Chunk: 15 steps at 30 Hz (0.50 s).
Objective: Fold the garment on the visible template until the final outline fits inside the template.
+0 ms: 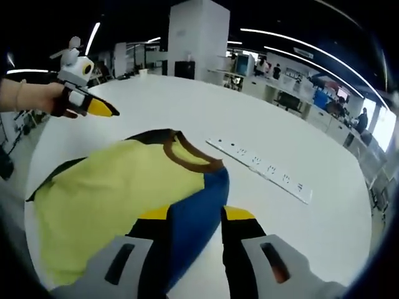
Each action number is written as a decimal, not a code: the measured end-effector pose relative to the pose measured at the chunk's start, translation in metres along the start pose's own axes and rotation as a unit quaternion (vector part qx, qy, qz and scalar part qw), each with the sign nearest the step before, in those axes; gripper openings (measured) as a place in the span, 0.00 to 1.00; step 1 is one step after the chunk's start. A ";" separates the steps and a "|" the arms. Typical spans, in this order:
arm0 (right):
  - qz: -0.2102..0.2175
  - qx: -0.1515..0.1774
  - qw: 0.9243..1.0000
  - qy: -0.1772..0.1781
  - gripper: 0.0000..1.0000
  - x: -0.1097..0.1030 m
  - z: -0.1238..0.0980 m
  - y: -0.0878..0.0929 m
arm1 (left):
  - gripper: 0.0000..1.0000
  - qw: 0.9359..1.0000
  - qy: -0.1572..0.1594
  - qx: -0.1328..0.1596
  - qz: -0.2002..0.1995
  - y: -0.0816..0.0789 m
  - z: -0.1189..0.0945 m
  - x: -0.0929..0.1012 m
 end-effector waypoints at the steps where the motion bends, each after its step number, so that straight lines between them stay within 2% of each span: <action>1: 0.000 0.000 1.000 0.000 0.33 -0.001 -0.001 0.000 | 0.33 1.000 0.000 0.000 0.001 0.001 -0.001 0.001; 11: 0.014 0.014 1.000 0.007 0.38 -0.027 -0.042 0.009 | 0.38 1.000 0.003 0.007 -0.010 0.033 -0.040 0.021; 15: 0.025 0.023 0.999 0.012 0.40 -0.034 -0.056 0.008 | 0.40 1.000 0.007 0.011 -0.012 0.041 -0.052 0.030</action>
Point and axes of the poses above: the point that each gripper's makers call its tool centre point, and the gripper's own axes: z roughly forward along the fingers, x roughly to its right, y roughly out of its underside, the point moved 1 cm from there along -z, roughly backward along the fingers, and after that the axes turned 5 degrees about -z, right-handed, at the moved point
